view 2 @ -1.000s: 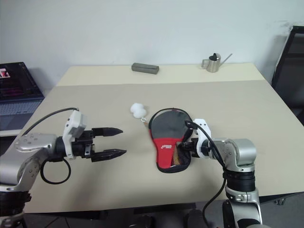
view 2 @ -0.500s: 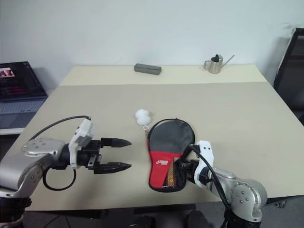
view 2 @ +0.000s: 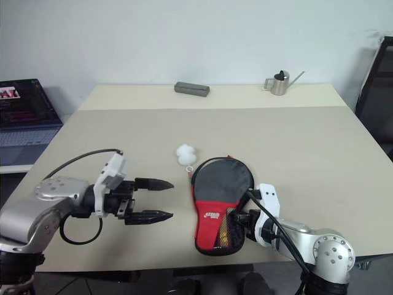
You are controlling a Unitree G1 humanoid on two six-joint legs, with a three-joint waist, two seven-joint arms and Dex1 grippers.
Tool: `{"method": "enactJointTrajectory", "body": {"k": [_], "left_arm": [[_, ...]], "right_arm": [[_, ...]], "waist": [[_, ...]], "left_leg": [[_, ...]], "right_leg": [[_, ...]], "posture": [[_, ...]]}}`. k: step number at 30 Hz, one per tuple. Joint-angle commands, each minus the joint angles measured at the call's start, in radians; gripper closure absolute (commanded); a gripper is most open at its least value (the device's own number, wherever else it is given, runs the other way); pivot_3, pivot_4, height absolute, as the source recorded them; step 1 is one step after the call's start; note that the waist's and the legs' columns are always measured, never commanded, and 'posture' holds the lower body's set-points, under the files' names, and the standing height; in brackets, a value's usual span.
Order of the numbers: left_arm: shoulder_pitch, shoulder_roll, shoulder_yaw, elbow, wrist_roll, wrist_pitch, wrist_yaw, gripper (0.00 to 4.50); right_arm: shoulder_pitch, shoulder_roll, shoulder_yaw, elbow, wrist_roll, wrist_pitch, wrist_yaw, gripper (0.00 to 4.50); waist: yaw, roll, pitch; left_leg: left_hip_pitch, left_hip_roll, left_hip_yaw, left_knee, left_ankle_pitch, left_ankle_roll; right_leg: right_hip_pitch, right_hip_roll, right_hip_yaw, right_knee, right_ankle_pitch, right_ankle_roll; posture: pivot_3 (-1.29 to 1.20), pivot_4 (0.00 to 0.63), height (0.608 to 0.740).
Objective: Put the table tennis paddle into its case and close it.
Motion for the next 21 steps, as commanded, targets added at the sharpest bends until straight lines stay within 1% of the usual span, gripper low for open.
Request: {"method": "enactJointTrajectory", "body": {"k": [1,3,6,10,11,12,13,14,17,21], "left_arm": [[-0.006,-0.002,0.005,-0.016,-0.007,-0.019,-0.007,0.0],[-0.008,-0.002,0.004,-0.012,-0.006,-0.022,-0.009,0.0],[-0.014,-0.003,-0.001,-0.004,-0.001,-0.026,-0.01,0.0],[-0.021,-0.005,-0.006,0.003,0.002,-0.029,-0.009,0.0],[-0.022,-0.005,-0.007,0.004,0.002,-0.03,-0.009,0.0],[-0.023,-0.005,-0.008,0.005,0.003,-0.032,-0.008,0.0],[-0.023,-0.005,-0.008,0.006,0.004,-0.033,-0.008,0.0],[-0.022,-0.004,-0.008,0.006,0.004,-0.035,-0.007,0.0],[-0.019,-0.004,-0.009,0.004,0.005,-0.039,-0.003,0.0],[-0.013,-0.007,-0.007,0.002,0.005,-0.042,0.002,0.0]], "right_arm": [[0.022,-0.119,0.128,0.004,0.264,-0.177,-0.165,4.47],[0.018,-0.2,0.204,0.006,0.371,-0.283,-0.238,4.47],[-0.004,-0.291,0.304,-0.002,0.474,-0.409,-0.297,4.47],[-0.021,-0.368,0.388,-0.018,0.496,-0.517,-0.298,4.47],[-0.023,-0.38,0.4,-0.022,0.496,-0.536,-0.297,4.2],[-0.023,-0.388,0.407,-0.025,0.496,-0.55,-0.298,4.2],[-0.024,-0.398,0.415,-0.028,0.496,-0.564,-0.298,3.76],[-0.024,-0.406,0.422,-0.031,0.496,-0.575,-0.297,3.62],[-0.028,-0.438,0.442,-0.041,0.496,-0.615,-0.278,2.67],[-0.031,-0.483,0.432,-0.06,0.496,-0.663,-0.255,2.67]], "waist": [[0.0,0.0,0.0],[-0.001,0.0,0.0],[-0.001,0.0,0.0],[-0.001,0.0,0.0],[-0.001,0.0,0.0],[-0.001,0.0,0.0],[-0.001,0.0,0.0],[0.0,0.0,0.0],[0.0,0.0,0.0],[0.001,0.0,0.0]], "left_leg": [[0.0,0.0,0.0,0.0,0.0,0.0],[0.0,0.0,0.0,0.0,0.0,0.0],[0.0,0.001,0.0,0.0,0.0,0.0],[0.0,0.002,0.0,0.0,0.0,0.0],[0.0,0.002,0.0,0.0,0.0,0.0],[0.0,0.002,0.0,0.0,0.0,0.0],[0.0,0.002,0.0,0.0,0.0,0.0],[0.0,0.002,0.0,0.0,0.0,0.0],[0.0,0.002,0.0,0.0,0.0,0.0],[-0.001,0.002,0.0,0.0,0.0,0.0]], "right_leg": [[0.0,0.0,0.0,0.0,0.0,0.0],[0.0,0.0,0.0,0.0,0.0,0.0],[0.0,0.001,0.0,0.0,0.0,0.0],[0.0,0.002,-0.001,0.0,0.0,0.0],[0.001,0.002,-0.001,-0.001,0.0,0.0],[0.0,0.002,-0.001,-0.001,0.0,0.0],[0.0,0.002,-0.001,-0.001,0.0,0.0],[0.0,0.002,-0.001,-0.001,0.0,-0.001],[0.001,0.002,-0.001,-0.001,0.0,-0.001],[0.001,0.002,-0.001,-0.001,-0.001,-0.001]], "posture": [[0.0,0.15,0.74],[0.0,0.15,0.74],[0.0,0.15,0.74],[0.0,0.15,0.74],[0.0,0.15,0.74],[0.0,0.15,0.74],[0.0,0.15,0.74],[0.0,0.15,0.74],[0.0,0.15,0.74],[0.0,0.15,0.74]]}}
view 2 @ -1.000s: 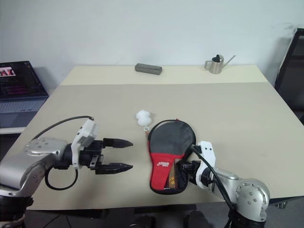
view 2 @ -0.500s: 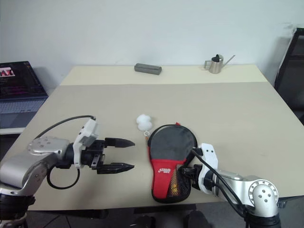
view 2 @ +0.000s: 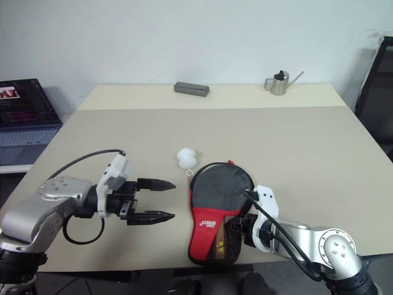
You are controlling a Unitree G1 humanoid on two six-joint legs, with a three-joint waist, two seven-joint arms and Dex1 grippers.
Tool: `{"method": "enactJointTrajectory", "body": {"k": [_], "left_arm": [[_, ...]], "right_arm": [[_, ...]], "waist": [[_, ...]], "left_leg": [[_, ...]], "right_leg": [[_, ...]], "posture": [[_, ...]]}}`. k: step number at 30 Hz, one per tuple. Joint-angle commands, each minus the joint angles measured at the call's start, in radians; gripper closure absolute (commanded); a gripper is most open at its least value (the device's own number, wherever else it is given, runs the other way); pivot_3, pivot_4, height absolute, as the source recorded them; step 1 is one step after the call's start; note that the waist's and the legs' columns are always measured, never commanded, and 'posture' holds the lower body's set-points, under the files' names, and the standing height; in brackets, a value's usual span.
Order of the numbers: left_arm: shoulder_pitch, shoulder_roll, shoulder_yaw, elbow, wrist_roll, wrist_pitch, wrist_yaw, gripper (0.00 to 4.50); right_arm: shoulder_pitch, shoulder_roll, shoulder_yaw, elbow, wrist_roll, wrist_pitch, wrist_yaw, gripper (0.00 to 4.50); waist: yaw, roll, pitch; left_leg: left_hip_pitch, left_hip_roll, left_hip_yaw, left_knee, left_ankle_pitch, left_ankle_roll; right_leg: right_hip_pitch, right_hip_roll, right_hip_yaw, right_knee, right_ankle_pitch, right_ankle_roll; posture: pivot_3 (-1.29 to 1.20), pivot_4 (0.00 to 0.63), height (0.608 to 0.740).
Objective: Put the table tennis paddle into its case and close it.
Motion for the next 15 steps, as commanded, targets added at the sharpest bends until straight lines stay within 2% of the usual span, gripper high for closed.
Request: {"method": "enactJointTrajectory", "body": {"k": [1,11,14,15], "left_arm": [[-0.005,-0.003,0.011,-0.007,0.0,-0.019,0.001,0.0],[-0.008,-0.011,0.01,-0.001,0.007,-0.023,0.005,0.0],[-0.014,-0.032,0.005,0.008,0.013,-0.036,0.02,0.0],[-0.015,-0.036,0.005,0.01,0.015,-0.038,0.024,0.0]], "right_arm": [[-0.016,-0.04,-0.02,-0.054,0.026,-0.056,0.032,2.67],[-0.012,-0.131,-0.019,-0.086,0.026,-0.119,0.094,2.67],[-0.046,-0.241,-0.105,-0.082,-0.018,-0.051,0.258,2.17],[-0.046,-0.27,-0.12,-0.08,-0.02,-0.04,0.298,1.87]], "waist": [[0.001,0.0,0.0],[0.002,0.0,0.0],[0.004,0.001,0.001],[0.004,0.0,0.001]], "left_leg": [[0.0,0.0,0.0,0.0,0.0,0.0],[0.0,0.0,0.0,0.0,0.0,0.0],[-0.001,0.0,0.0,0.001,0.0,0.0],[-0.001,0.0,0.0,0.001,0.0,0.0]], "right_leg": [[0.0,0.0,0.0,0.0,0.0,0.0],[0.0,0.0,0.0,0.0,0.0,0.0],[0.0,0.0,0.0,-0.001,0.0,0.0],[0.0,0.0,0.0,-0.001,0.0,0.0]], "posture": [[0.0,0.15,0.74],[0.0,0.15,0.74],[0.0,0.15,0.74],[0.0,0.15,0.74]]}}
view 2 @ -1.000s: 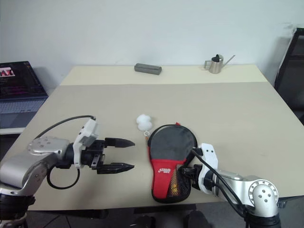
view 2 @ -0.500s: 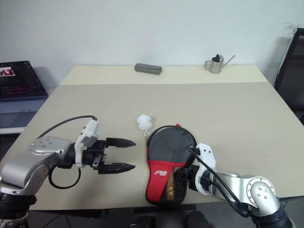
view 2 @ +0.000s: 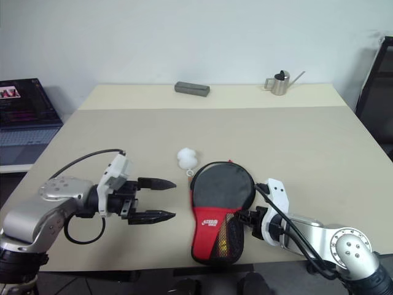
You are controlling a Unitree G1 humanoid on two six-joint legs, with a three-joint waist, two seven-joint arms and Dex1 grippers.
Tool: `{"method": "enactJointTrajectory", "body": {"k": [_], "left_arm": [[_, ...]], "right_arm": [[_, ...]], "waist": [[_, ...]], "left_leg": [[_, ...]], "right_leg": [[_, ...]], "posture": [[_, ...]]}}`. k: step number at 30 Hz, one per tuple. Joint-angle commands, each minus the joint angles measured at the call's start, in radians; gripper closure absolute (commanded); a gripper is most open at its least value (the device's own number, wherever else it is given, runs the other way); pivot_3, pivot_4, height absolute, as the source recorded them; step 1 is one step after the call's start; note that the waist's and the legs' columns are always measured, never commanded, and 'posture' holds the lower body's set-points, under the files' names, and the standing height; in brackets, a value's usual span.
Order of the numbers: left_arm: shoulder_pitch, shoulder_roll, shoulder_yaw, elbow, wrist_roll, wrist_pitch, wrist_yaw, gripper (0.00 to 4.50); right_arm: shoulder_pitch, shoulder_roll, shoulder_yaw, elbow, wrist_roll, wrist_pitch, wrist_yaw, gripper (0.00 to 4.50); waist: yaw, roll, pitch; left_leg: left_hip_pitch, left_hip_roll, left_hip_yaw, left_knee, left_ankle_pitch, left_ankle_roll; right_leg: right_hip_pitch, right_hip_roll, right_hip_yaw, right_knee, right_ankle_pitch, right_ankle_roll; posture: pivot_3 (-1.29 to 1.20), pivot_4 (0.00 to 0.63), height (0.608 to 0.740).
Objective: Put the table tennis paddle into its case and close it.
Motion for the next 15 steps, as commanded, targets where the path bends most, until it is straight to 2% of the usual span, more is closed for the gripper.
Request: {"method": "enactJointTrajectory", "body": {"k": [1,5,8,15], "left_arm": [[-0.012,-0.012,0.007,0.003,0.006,-0.022,0.014,0.0],[-0.007,-0.015,0.011,0.001,0.01,-0.026,0.018,0.0],[-0.006,-0.015,0.015,0.001,0.013,-0.03,0.022,0.0],[-0.009,-0.015,0.031,0.022,0.027,-0.043,0.048,0.0]], "right_arm": [[-0.019,-0.075,-0.09,-0.038,-0.016,0.031,0.141,1.55],[-0.001,-0.153,-0.102,-0.048,-0.022,0.077,0.265,0.15],[0.002,-0.19,-0.107,-0.055,-0.042,0.101,0.349,0.07],[-0.117,-0.139,-0.111,-0.042,-0.405,0.065,0.609,0.07]], "waist": [[0.002,0.0,0.0],[0.005,-0.001,0.0],[0.005,-0.001,0.0],[0.005,-0.001,0.0]], "left_leg": [[0.0,0.0,0.0,0.0,0.0,0.0],[0.0,0.001,-0.001,-0.001,0.0,0.0],[0.0,0.001,-0.001,-0.001,0.0,0.0],[0.0,0.002,-0.001,0.0,0.0,0.0]], "right_leg": [[0.0,0.0,0.0,0.0,0.0,0.0],[0.0,0.001,-0.002,-0.001,0.0,0.0],[0.0,0.001,-0.001,-0.001,0.0,-0.001],[0.0,0.002,-0.001,-0.001,0.0,0.0]], "posture": [[0.0,0.15,0.74],[0.0,0.15,0.74],[0.0,0.15,0.74],[0.0,0.15,0.74]]}}
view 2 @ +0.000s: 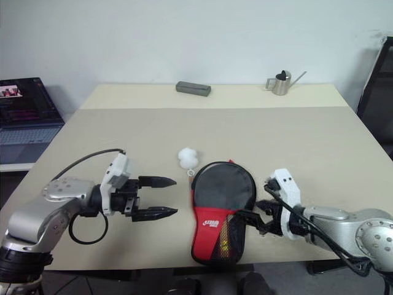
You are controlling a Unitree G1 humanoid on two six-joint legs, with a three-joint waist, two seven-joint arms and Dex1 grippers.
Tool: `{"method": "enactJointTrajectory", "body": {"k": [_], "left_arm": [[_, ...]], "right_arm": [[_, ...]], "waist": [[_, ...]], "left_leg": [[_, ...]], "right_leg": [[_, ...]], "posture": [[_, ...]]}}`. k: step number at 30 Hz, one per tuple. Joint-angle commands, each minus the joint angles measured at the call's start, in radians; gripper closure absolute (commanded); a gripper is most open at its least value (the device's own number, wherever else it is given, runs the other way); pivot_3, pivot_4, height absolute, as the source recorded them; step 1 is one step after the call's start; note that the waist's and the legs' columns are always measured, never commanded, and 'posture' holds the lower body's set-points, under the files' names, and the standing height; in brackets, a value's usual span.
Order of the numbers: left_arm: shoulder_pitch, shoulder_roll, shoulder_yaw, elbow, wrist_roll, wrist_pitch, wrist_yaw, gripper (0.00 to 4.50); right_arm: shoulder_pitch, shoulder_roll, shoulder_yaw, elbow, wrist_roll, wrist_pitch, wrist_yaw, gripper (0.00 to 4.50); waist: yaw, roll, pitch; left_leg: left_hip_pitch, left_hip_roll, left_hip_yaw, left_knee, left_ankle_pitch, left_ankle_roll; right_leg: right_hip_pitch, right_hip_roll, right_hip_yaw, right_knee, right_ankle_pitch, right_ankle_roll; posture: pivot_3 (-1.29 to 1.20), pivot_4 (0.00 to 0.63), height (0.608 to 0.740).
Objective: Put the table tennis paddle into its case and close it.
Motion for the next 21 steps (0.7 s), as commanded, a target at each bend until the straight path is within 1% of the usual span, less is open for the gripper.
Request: {"method": "enactJointTrajectory", "body": {"k": [1,3,5,8,10,15,21], "left_arm": [[-0.017,-0.005,0.037,0.021,0.02,-0.03,0.037,0.0],[-0.05,-0.024,0.044,0.088,0.089,-0.078,0.116,0.0],[-0.078,-0.043,0.052,0.135,0.131,-0.111,0.174,0.0],[-0.1,-0.062,0.071,0.16,0.14,-0.13,0.209,0.0],[-0.112,-0.068,0.08,0.177,0.154,-0.136,0.235,0.0],[-0.132,-0.076,0.085,0.219,0.184,-0.153,0.284,0.0],[-0.136,-0.078,0.087,0.228,0.185,-0.156,0.287,0.0]], "right_arm": [[-0.088,0.051,-0.005,0.006,-0.222,-0.058,0.121,0.07],[-0.148,0.099,0.023,0.039,-0.365,-0.094,0.191,0.07],[-0.181,0.138,0.043,0.063,-0.456,-0.102,0.24,0.07],[-0.214,0.175,0.077,0.089,-0.558,-0.114,0.37,0.07],[-0.233,0.216,0.106,0.118,-0.65,-0.171,0.473,0.07],[-0.255,0.285,0.192,0.188,-0.886,-0.307,0.67,0.07],[-0.245,0.35,0.177,0.219,-0.991,-0.339,0.76,0.07]], "waist": [[0.0,0.0,0.0],[0.001,0.0,0.0],[0.006,0.0,0.0],[0.01,0.0,0.0],[0.011,-0.001,0.0],[0.011,0.0,0.0],[0.012,-0.001,0.0]], "left_leg": [[0.0,0.0,0.0,0.0,0.0,0.0],[0.0,0.0,0.0,0.0,0.0,0.0],[0.0,0.0,0.0,0.0,0.0,0.0],[-0.001,0.0,-0.001,0.0,0.0,0.0],[-0.001,0.0,-0.001,0.0,0.0,0.0],[-0.001,0.0,-0.001,0.0,0.0,0.0],[-0.001,0.0,-0.001,0.0,0.0,-0.001]], "right_leg": [[0.0,0.0,0.0,0.0,0.0,0.0],[0.0,0.0,0.0,0.0,0.0,0.0],[0.0,0.001,-0.001,0.0,0.0,0.0],[-0.001,0.001,-0.001,0.0,0.0,0.0],[-0.001,0.0,0.0,0.0,0.0,0.0],[-0.001,0.0,-0.001,-0.001,0.0,0.0],[-0.001,0.0,0.0,0.0,0.0,0.0]], "posture": [[0.0,0.15,0.74],[0.0,0.15,0.74],[0.0,0.15,0.74],[0.0,0.15,0.74],[0.0,0.15,0.74],[0.0,0.15,0.74],[0.0,0.15,0.74]]}}
